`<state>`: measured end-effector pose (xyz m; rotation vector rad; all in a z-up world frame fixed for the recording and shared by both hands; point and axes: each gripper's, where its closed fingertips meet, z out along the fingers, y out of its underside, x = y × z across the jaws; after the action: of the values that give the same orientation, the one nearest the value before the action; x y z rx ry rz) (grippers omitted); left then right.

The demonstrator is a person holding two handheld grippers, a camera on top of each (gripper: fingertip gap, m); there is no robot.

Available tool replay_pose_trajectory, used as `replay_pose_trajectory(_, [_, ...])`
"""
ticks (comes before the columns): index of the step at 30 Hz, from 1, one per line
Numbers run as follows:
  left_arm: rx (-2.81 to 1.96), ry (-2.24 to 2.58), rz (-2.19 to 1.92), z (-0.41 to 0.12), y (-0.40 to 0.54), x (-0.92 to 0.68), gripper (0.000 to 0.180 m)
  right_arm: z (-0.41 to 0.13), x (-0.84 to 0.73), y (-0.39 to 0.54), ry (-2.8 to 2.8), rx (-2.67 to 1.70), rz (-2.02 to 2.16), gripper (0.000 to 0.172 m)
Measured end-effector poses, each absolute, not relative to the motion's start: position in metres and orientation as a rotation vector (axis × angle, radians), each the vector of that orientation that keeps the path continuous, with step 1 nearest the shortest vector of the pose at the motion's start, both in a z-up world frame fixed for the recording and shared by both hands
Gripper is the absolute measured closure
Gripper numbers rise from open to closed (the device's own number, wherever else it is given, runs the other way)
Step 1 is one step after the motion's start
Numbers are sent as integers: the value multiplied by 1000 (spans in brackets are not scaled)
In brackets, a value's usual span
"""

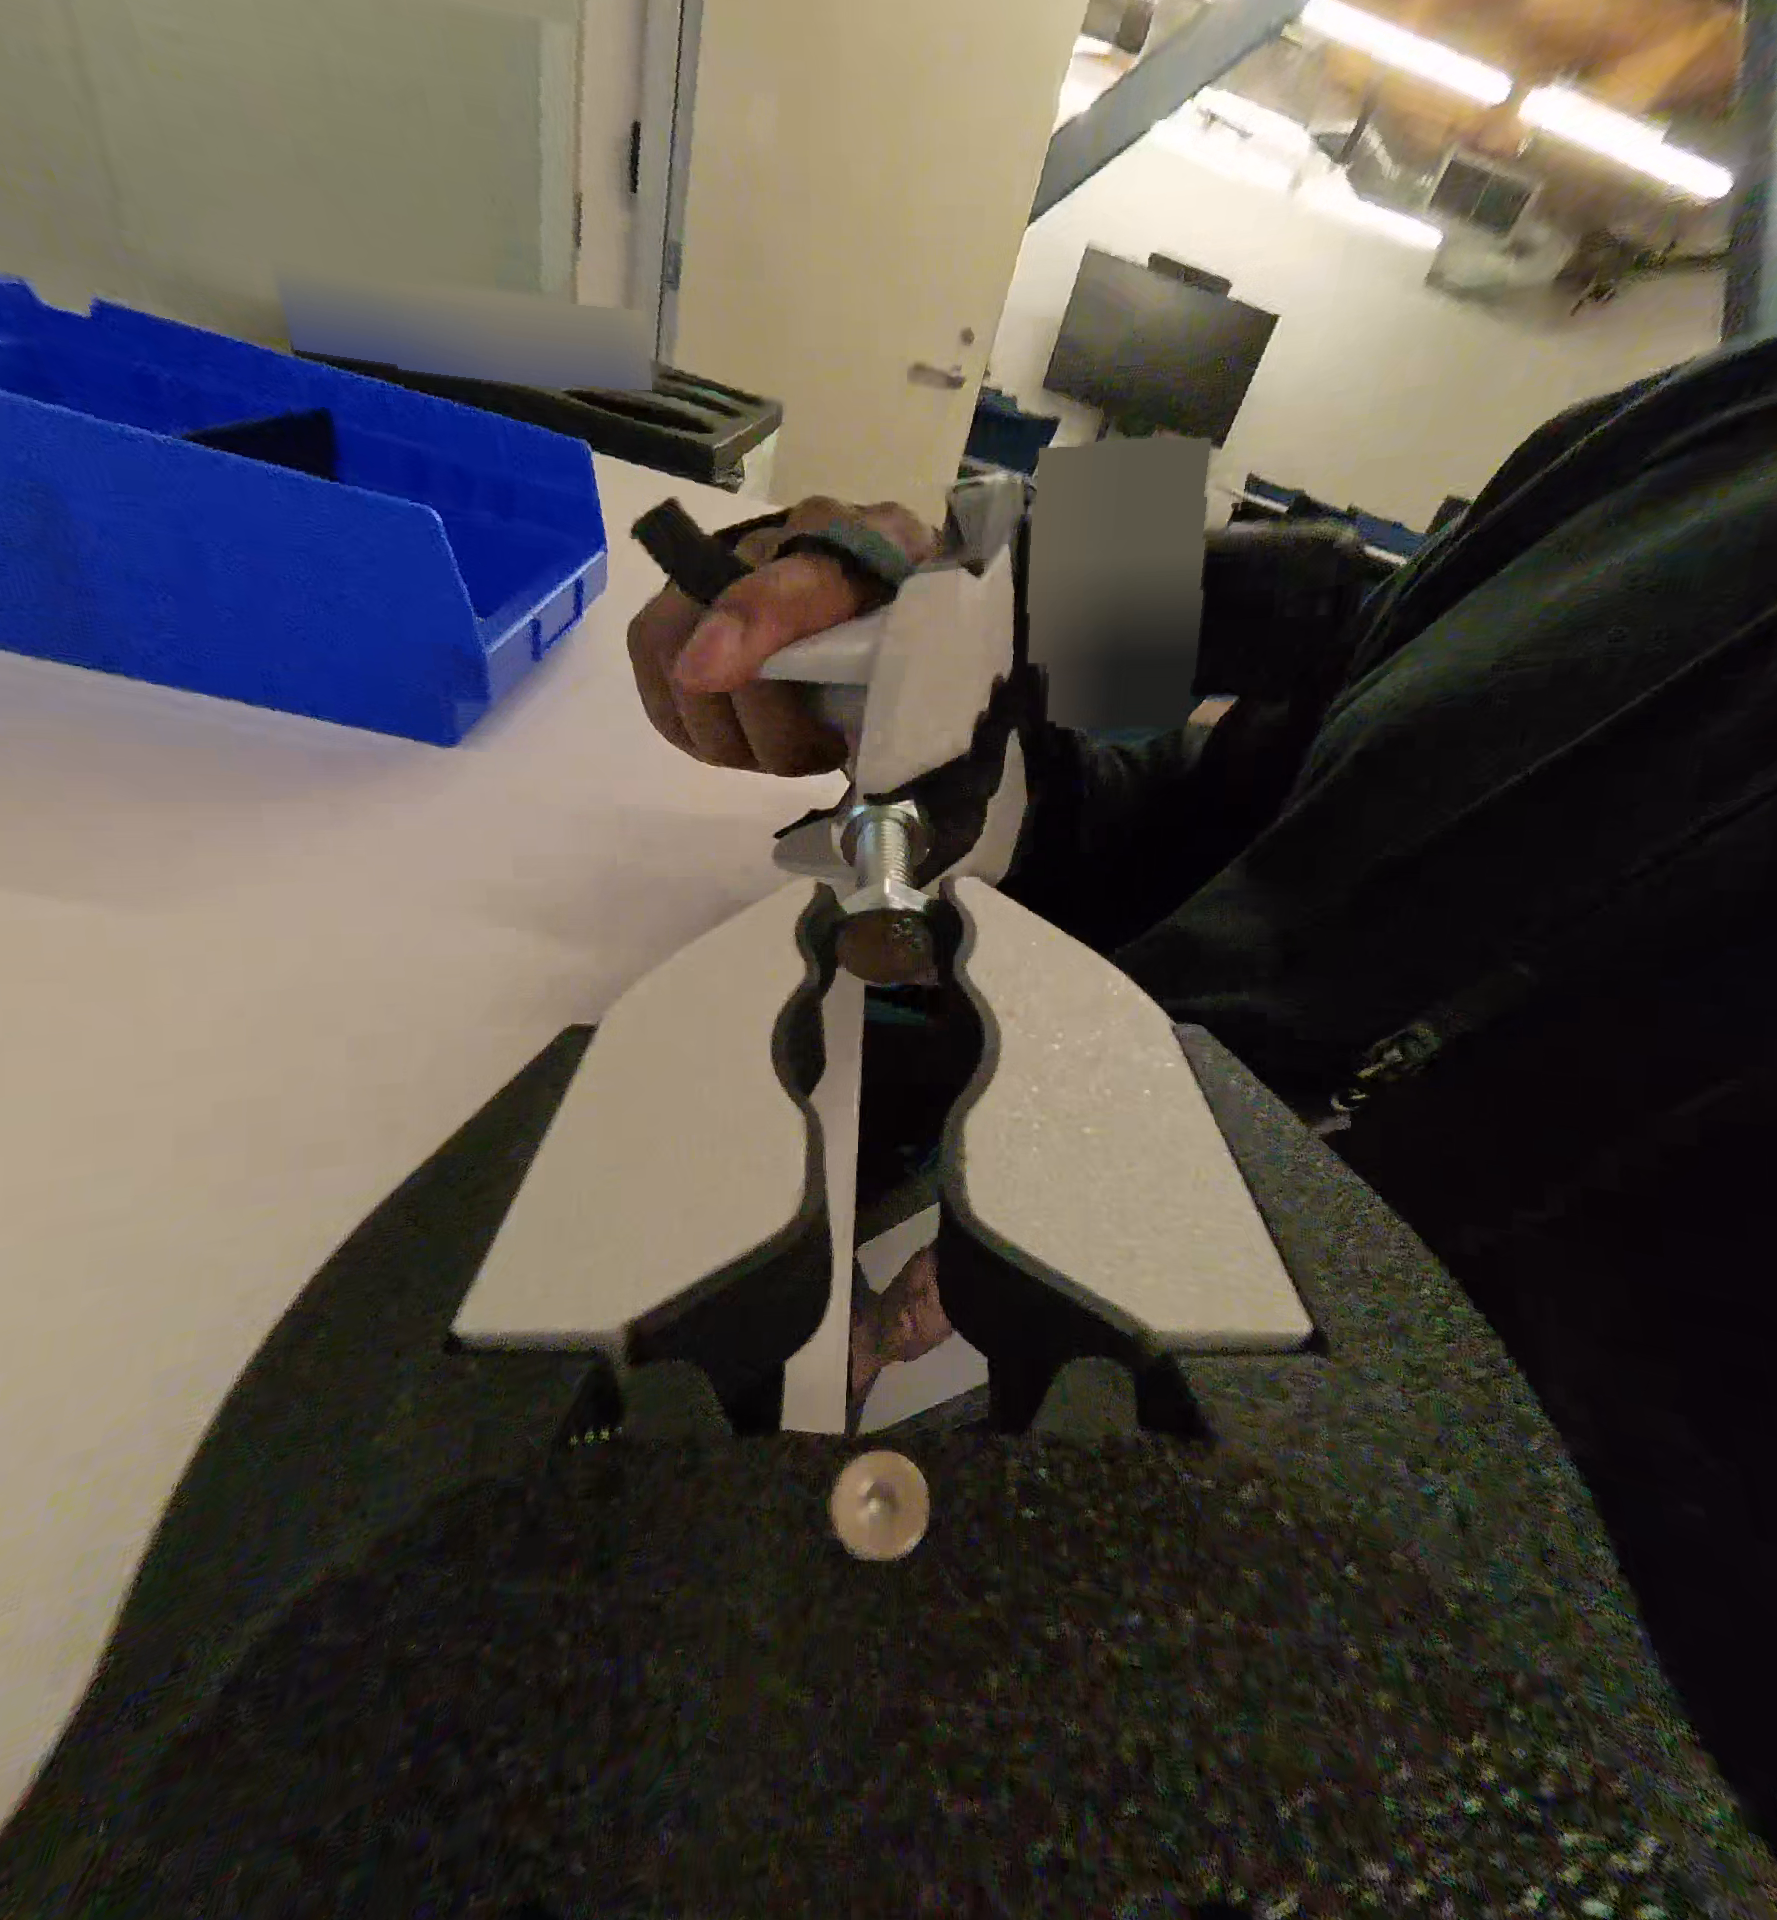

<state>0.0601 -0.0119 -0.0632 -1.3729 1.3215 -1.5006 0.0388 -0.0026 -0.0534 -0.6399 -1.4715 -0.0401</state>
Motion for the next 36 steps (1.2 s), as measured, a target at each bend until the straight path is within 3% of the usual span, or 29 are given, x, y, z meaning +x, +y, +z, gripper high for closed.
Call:
replay_pose_trajectory(7, [-1162, 1364, -1095, -50, -1, 52, 162, -23, 48, 4, -1150, -1085, 721, 129])
replay_pose_trajectory(10, [-1115, 1405, -1022, -49, -5, 53, 162, -29, 42, 0, -1154, -1182, 901, 130])
replay_pose_trajectory(12, [-1116, 1432, -1011, -52, -7, 56, 163, -37, 39, -2, -1212, -1174, 839, 153])
replay_pose_trajectory(19, [-1300, 1326, -1416, -53, -8, 58, 163, -42, 40, -4, -1426, -567, -105, 155])
replay_pose_trajectory(21, [-1295, 1303, -1376, -54, -2, 58, 163, -38, 42, 0, -1383, -617, -56, 145])
replay_pose_trajectory(25, [-1229, 1318, -1222, -52, 4, 55, 162, -25, 49, 12, -1168, -995, 516, 130])
replay_pose_trajectory(29, [-1164, 1377, -1127, -50, -1, 55, 163, -31, 44, 9, -1127, -1158, 825, 132])
replay_pose_trajectory(32, [-1168, 1402, -1120, -53, -3, 57, 163, -48, 38, 5, -1248, -1185, 763, 153])
replay_pose_trajectory(36, [-1302, 1357, -1361, -57, -7, 58, 163, -51, 40, 4, -1398, -853, 249, 151])
